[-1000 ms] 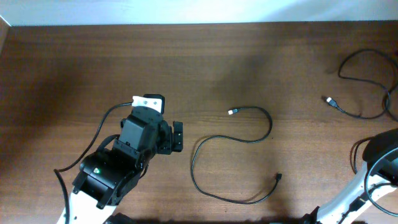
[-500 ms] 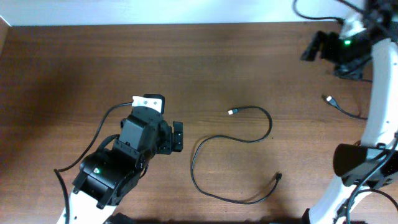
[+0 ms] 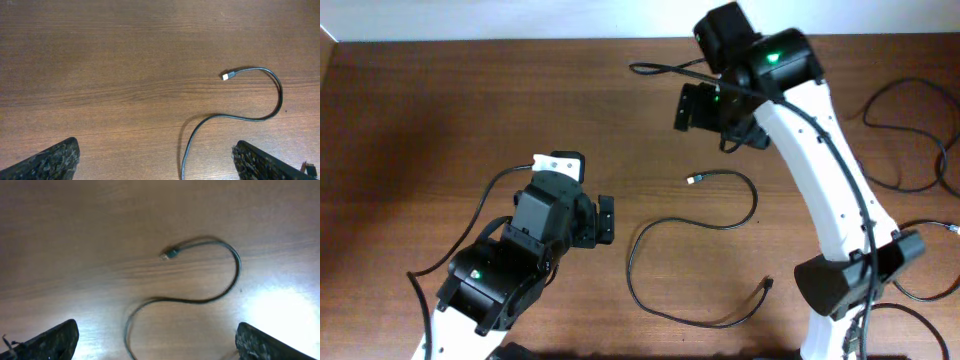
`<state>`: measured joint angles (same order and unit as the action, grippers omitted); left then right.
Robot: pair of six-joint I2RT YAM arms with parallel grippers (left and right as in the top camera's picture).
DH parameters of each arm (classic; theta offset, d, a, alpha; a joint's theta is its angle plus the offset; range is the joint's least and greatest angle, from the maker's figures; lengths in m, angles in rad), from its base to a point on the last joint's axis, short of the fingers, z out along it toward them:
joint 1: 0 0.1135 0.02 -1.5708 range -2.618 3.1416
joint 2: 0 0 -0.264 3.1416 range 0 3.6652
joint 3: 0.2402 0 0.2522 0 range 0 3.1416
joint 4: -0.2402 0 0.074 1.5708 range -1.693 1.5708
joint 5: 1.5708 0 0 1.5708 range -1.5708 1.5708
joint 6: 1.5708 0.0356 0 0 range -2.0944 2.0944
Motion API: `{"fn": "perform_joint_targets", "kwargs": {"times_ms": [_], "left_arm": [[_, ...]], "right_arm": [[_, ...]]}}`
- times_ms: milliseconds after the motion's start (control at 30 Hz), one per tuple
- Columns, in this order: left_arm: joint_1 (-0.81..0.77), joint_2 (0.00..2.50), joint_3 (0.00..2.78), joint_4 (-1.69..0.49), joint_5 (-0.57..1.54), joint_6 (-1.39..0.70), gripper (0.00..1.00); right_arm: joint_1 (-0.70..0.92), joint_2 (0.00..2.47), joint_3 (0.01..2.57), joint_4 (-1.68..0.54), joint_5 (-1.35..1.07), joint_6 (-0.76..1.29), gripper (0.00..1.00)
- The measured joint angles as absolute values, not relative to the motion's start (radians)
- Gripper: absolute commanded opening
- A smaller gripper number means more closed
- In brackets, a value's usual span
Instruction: Untangle cables
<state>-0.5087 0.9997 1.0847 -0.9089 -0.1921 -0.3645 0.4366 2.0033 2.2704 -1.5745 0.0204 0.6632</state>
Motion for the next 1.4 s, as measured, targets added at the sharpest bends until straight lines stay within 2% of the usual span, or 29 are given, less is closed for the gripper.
{"fn": "perform_joint_targets", "kwargs": {"times_ms": [100,300,467,667,733,833,1200,1300,1400], "left_arm": [[-0.509,1.0,1.085,-0.909,-0.192,-0.364,0.99],[-0.509,1.0,1.085,-0.909,-0.192,-0.364,0.99],[-0.509,1.0,1.085,-0.909,-0.192,-0.364,0.99],[-0.509,1.0,1.085,-0.909,-0.192,-0.364,0.99],[-0.509,1.0,1.085,-0.909,-0.192,-0.364,0.99],[-0.509,1.0,1.085,-0.909,-0.192,-0.364,0.99],[-0.509,1.0,1.085,-0.909,-0.192,-0.364,0.99],[-0.509,1.0,1.085,-0.909,-0.192,-0.364,0.99],[-0.509,1.0,1.085,-0.909,-0.192,-0.364,0.99]], "right_arm": [[0.44,2.004,2.115,-1.512,0.01,0.693,0.98],[0.566,2.006,1.925,-1.378,0.022,0.815,0.98],[0.577,2.006,1.814,-1.323,0.014,0.886,0.98],[0.606,2.004,1.649,-1.122,-0.088,0.948,0.96],[0.637,2.004,1.599,-1.112,-0.104,0.973,0.88],[0.643,2.004,1.546,-1.071,-0.121,1.041,0.81],[0.68,2.004,1.361,-0.843,-0.13,1.1,0.82],[0.686,2.003,1.324,-0.783,-0.107,1.101,0.75],[0.689,1.993,1.304,-0.768,-0.091,1.105,0.57]]}}
